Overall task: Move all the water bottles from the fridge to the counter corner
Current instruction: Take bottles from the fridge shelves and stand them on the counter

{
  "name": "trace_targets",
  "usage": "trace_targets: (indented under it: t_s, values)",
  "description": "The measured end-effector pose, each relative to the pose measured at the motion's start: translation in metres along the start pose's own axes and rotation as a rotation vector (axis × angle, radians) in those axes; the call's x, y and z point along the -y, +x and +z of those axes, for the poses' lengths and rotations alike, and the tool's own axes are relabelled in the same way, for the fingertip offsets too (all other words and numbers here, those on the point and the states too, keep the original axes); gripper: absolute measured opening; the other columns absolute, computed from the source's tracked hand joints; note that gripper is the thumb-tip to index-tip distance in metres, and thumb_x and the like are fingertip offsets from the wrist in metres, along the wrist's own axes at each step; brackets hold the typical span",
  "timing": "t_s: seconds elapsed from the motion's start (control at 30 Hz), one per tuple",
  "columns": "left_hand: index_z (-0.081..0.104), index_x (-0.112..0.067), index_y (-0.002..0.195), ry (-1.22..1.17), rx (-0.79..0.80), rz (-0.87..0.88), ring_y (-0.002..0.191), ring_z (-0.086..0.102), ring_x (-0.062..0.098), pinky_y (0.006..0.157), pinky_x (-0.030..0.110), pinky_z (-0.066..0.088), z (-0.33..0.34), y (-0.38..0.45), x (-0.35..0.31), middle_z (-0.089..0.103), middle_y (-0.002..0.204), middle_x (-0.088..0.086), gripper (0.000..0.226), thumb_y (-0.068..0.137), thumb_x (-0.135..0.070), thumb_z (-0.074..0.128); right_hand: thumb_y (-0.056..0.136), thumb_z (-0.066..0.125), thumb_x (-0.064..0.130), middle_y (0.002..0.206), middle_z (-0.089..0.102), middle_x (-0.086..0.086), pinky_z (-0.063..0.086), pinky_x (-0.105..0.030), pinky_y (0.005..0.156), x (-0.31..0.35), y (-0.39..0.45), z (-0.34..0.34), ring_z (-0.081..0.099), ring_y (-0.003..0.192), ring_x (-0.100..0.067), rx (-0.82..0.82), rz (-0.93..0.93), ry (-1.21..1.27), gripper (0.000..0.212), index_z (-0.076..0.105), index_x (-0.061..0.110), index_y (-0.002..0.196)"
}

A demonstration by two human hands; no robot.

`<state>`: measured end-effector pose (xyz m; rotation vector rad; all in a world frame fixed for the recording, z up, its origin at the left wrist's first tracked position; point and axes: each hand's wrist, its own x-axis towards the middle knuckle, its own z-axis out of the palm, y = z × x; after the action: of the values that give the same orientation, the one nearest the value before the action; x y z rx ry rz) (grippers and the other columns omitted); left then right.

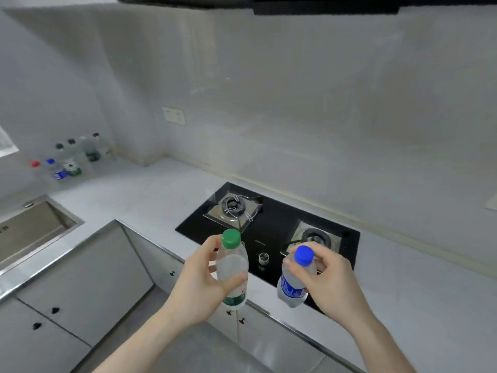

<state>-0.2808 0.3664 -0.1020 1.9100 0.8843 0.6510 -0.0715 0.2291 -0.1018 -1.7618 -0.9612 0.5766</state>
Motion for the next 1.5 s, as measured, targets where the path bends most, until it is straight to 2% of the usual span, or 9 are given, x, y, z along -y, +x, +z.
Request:
trace_targets:
  t_s: [0.17,0.27,0.47,0.63,0.8,1.0,1.17,1.37,1.5]
  values:
    - [0.057,-0.044,0.118,-0.017,-0.131,-0.085,0.101,0.07,0.007,0.086,0.032,0.06,-0.067,-0.001,0.033,0.07,0.108,-0.025,0.055,0.077,-0.025,0.088,0.088,0.08,0.036,0.097,0.075,0.018,0.059,-0.022,0.077,0.034,0.034,0.067,0.07,0.095,0.0,0.122,-0.076,-0.017,0.01,0.073,0.038,0.095]
    - [0.058,-0.04,0.121,-0.024,-0.186,-0.101,0.103,0.069,0.009,0.09,0.033,0.058,-0.109,0.003,0.055,0.071,0.111,-0.019,0.055,0.076,-0.029,0.088,0.087,0.081,0.039,0.098,0.075,0.015,0.061,-0.025,0.079,0.052,0.052,0.109,0.071,0.097,-0.002,0.168,-0.098,0.0,0.014,0.073,0.037,0.099]
    - [0.058,-0.042,0.12,-0.024,-0.264,-0.121,0.106,0.067,0.005,0.085,0.021,0.056,-0.193,0.011,0.094,0.07,0.112,-0.018,0.053,0.077,-0.027,0.087,0.086,0.081,0.041,0.101,0.074,0.021,0.061,-0.023,0.079,0.085,0.085,0.196,0.069,0.1,0.002,0.218,-0.157,0.0,0.016,0.073,0.04,0.101]
    - [0.058,-0.046,0.119,0.006,-0.319,-0.15,0.111,0.063,0.002,0.093,0.027,0.052,-0.255,0.018,0.132,0.069,0.113,-0.019,0.054,0.075,-0.032,0.086,0.087,0.081,0.036,0.1,0.074,0.02,0.064,-0.035,0.083,0.111,0.105,0.267,0.069,0.098,0.002,0.266,-0.168,0.06,0.013,0.075,0.037,0.098]
    - [0.06,-0.042,0.118,-0.008,-0.386,-0.191,0.105,0.065,-0.001,0.081,0.015,0.052,-0.297,0.03,0.16,0.07,0.11,-0.018,0.054,0.075,-0.026,0.087,0.086,0.082,0.041,0.102,0.076,0.02,0.064,-0.04,0.083,0.129,0.134,0.311,0.07,0.1,0.002,0.326,-0.159,0.067,0.018,0.075,0.036,0.102]
    - [0.059,-0.047,0.117,-0.021,-0.421,-0.218,0.101,0.069,0.001,0.078,0.021,0.057,-0.337,0.069,0.188,0.071,0.104,-0.024,0.053,0.079,-0.022,0.086,0.087,0.081,0.042,0.1,0.076,0.015,0.064,-0.041,0.083,0.142,0.196,0.358,0.072,0.098,-0.005,0.374,-0.196,0.06,0.018,0.075,0.037,0.102]
    - [0.057,-0.047,0.122,-0.007,-0.455,-0.243,0.103,0.071,0.007,0.084,0.038,0.063,-0.368,0.116,0.21,0.07,0.117,-0.011,0.056,0.078,-0.03,0.087,0.087,0.082,0.041,0.098,0.075,0.012,0.065,-0.043,0.078,0.144,0.256,0.399,0.072,0.097,-0.007,0.417,-0.211,0.089,0.016,0.075,0.035,0.1]
    - [0.055,-0.052,0.117,0.108,-0.525,-0.232,0.107,0.067,0.001,0.086,0.032,0.059,-0.406,0.179,0.224,0.067,0.107,-0.029,0.056,0.08,-0.026,0.087,0.085,0.082,0.044,0.097,0.075,0.014,0.063,-0.042,0.083,0.157,0.34,0.448,0.071,0.097,-0.006,0.485,-0.221,0.094,0.019,0.075,0.035,0.1]
    - [0.056,-0.05,0.12,0.15,-0.59,-0.248,0.106,0.066,-0.001,0.091,0.03,0.055,-0.43,0.217,0.239,0.069,0.108,-0.026,0.057,0.08,-0.024,0.087,0.085,0.083,0.045,0.098,0.075,0.014,0.064,-0.044,0.08,0.167,0.396,0.482,0.071,0.097,-0.008,0.553,-0.241,0.103,0.02,0.075,0.036,0.101]
